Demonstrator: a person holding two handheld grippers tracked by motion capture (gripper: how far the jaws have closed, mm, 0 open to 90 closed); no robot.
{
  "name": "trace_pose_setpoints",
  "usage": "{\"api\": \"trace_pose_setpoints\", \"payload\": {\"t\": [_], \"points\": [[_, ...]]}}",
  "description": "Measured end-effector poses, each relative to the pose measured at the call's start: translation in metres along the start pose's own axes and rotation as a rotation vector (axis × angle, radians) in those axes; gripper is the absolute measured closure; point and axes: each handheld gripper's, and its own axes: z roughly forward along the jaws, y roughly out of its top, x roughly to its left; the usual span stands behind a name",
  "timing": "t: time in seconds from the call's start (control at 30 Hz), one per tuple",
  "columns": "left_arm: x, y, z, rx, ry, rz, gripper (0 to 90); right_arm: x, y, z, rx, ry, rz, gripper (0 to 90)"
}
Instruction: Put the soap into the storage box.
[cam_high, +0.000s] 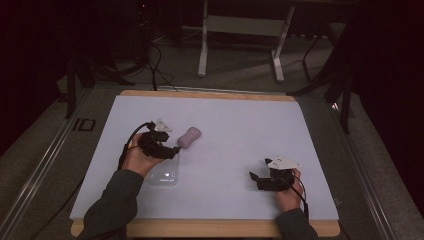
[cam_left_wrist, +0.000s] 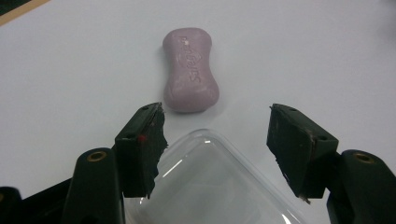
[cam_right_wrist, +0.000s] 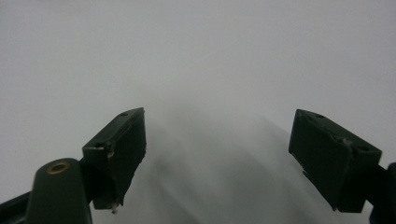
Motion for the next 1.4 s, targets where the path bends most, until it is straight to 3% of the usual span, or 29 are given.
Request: {"api": "trace_pose_setpoints", "payload": {"t": [0.87, 1.4], "points": [[0.013, 0.026, 0.024, 0.079, 0.021, 0.029, 35.3, 0.000, 0.000, 0.000, -0.003, 0.004, -0.001, 18.5], [0.023, 0.038, 0.037, 0.107, 0.022, 0.004, 34.5, 0.000, 0.000, -0.001, -0.009, 0.004, -0.001, 18.4]]}}
